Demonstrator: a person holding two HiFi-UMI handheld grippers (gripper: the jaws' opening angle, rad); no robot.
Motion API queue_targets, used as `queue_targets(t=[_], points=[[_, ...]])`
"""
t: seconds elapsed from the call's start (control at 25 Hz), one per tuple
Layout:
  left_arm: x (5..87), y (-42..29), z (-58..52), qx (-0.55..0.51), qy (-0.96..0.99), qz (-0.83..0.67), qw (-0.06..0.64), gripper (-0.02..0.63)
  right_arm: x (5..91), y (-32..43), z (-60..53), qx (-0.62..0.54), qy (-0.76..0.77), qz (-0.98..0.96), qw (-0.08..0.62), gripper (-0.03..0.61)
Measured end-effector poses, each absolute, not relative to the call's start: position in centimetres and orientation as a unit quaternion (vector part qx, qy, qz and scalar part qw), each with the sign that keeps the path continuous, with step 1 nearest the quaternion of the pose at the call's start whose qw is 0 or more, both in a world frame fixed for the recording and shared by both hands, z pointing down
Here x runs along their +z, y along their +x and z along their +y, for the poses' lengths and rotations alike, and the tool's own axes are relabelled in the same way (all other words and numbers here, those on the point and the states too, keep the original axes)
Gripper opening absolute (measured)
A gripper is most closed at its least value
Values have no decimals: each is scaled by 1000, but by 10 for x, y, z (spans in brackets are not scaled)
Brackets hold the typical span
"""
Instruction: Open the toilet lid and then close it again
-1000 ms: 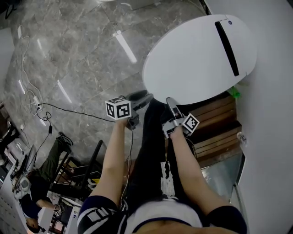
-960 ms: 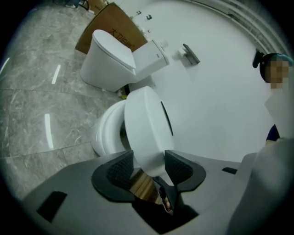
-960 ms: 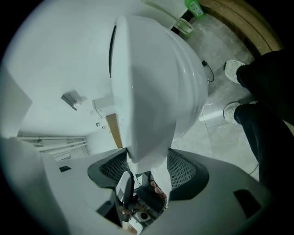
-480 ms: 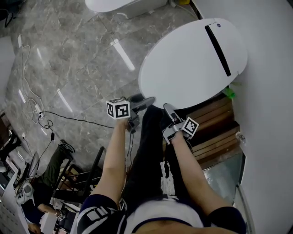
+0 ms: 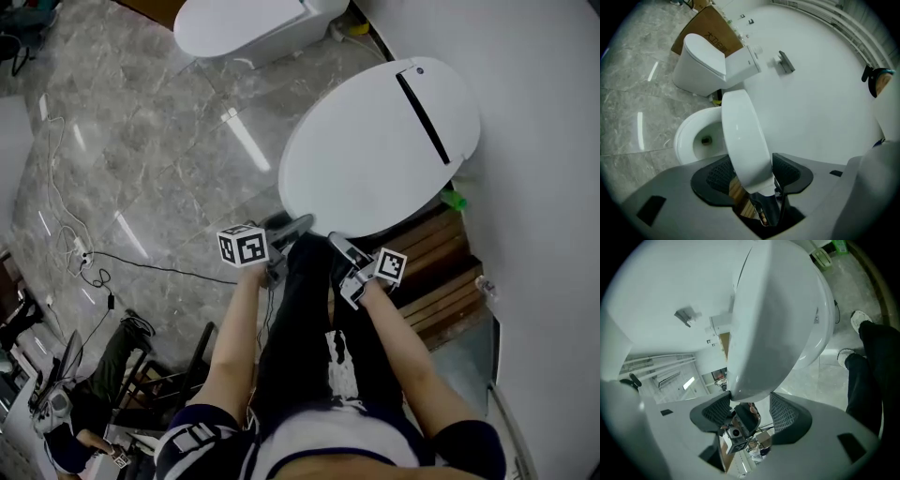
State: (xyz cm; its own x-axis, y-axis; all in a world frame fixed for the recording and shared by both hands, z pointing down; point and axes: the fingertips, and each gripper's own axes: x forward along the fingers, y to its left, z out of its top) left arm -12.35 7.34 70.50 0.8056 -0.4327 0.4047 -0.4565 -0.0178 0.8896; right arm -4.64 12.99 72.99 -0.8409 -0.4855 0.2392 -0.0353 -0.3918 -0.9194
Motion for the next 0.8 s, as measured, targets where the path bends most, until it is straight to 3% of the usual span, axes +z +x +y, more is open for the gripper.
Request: queue_targets(t=[0.4,0.56,0.68,0.8], points=[[677,-109,69,89,687,-321,646,268,692,-53,124,-750,-222,620,59,261],[662,-103,64,98,684,-327,644,268,670,-46,134,-730,-237,640,-36,261],[655,-100,67,111,681,-329,645,268,642,-52,138,-697,-207,684,-53,259],[644,-95,64,117,688,-325,638,268,631,-50,144,-626,-196,745,-120,259]])
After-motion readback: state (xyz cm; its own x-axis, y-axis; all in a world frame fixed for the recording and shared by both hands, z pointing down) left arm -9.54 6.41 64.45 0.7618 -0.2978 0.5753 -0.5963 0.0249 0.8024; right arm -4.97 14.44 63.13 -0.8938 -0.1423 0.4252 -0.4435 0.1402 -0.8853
